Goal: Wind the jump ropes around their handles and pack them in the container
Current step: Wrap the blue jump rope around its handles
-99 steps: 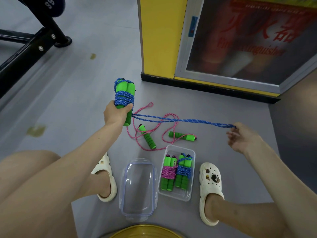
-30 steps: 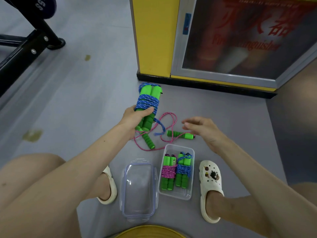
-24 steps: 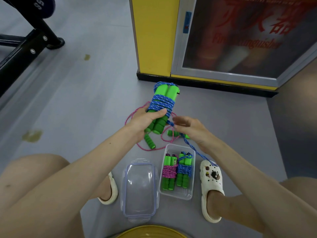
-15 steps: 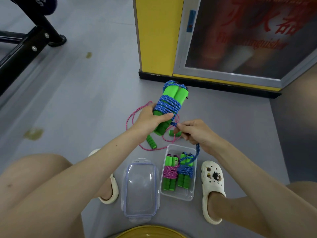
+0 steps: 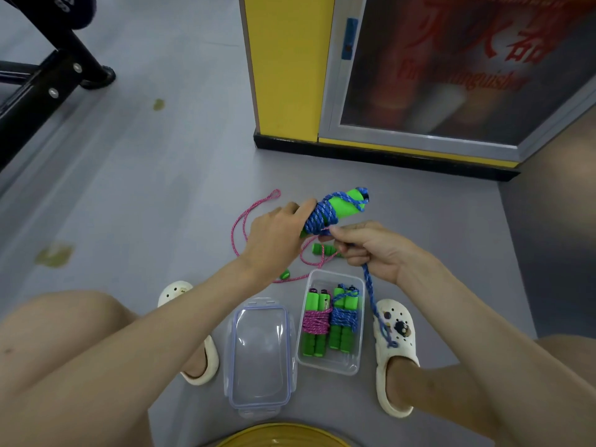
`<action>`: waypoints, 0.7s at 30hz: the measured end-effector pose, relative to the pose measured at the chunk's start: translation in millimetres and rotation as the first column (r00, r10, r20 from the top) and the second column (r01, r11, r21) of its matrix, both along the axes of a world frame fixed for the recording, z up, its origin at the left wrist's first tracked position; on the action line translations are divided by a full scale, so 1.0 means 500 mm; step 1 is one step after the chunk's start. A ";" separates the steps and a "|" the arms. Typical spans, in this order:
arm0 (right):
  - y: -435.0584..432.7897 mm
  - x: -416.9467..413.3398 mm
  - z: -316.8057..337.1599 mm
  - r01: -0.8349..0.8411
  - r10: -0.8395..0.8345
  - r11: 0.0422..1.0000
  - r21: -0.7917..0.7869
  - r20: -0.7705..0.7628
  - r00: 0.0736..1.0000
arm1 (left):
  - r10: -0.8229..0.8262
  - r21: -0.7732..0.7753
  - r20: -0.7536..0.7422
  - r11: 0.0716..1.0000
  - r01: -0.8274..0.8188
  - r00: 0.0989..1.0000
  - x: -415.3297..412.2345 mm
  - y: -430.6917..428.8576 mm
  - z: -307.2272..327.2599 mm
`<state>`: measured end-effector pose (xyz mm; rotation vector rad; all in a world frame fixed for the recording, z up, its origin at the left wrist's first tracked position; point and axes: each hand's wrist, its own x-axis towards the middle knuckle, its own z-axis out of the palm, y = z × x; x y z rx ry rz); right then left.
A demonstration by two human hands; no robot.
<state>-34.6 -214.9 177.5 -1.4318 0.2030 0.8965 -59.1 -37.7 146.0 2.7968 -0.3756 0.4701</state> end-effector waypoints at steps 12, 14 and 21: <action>-0.019 0.016 -0.011 0.241 -0.220 0.959 -0.151 0.141 0.965 | -0.192 -0.175 -0.205 0.972 0.158 0.960 0.008 -0.010 -0.009; -0.032 0.018 -0.009 0.163 -0.138 0.972 -0.166 0.157 0.978 | -0.193 -0.458 -0.455 0.888 -0.043 0.869 0.011 -0.012 0.022; -0.035 -0.003 -0.003 -0.111 0.106 0.994 0.013 0.204 0.973 | -0.607 -0.703 -0.678 0.369 -0.608 0.415 -0.004 0.018 0.055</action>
